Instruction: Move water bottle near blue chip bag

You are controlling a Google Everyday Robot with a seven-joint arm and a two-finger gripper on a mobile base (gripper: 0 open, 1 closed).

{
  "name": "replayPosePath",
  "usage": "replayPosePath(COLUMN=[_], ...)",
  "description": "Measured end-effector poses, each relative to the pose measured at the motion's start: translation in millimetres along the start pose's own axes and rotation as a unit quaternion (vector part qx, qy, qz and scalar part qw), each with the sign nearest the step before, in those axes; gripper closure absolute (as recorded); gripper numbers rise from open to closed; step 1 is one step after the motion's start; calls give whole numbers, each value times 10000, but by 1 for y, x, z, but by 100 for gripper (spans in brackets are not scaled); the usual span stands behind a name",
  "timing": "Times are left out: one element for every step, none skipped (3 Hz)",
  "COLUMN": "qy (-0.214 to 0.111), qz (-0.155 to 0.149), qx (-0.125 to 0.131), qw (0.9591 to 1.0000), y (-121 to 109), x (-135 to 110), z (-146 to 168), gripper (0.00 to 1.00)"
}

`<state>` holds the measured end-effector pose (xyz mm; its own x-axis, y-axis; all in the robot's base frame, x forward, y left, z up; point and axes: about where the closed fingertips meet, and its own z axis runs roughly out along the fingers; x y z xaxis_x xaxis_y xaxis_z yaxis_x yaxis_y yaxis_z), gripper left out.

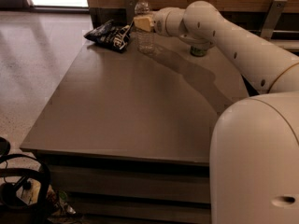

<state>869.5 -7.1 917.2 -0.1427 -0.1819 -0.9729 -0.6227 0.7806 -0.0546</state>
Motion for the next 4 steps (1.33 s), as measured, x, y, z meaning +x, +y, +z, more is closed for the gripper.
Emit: replayPosePath(qy=[0, 0, 0, 1], qz=[0, 0, 0, 0], qx=[0, -1, -1, -2], qw=[10000, 10000, 10000, 10000], y=[0, 0, 0, 0], x=[0, 0, 0, -1], z=[0, 0, 0, 0], gripper=[100, 84, 61, 38])
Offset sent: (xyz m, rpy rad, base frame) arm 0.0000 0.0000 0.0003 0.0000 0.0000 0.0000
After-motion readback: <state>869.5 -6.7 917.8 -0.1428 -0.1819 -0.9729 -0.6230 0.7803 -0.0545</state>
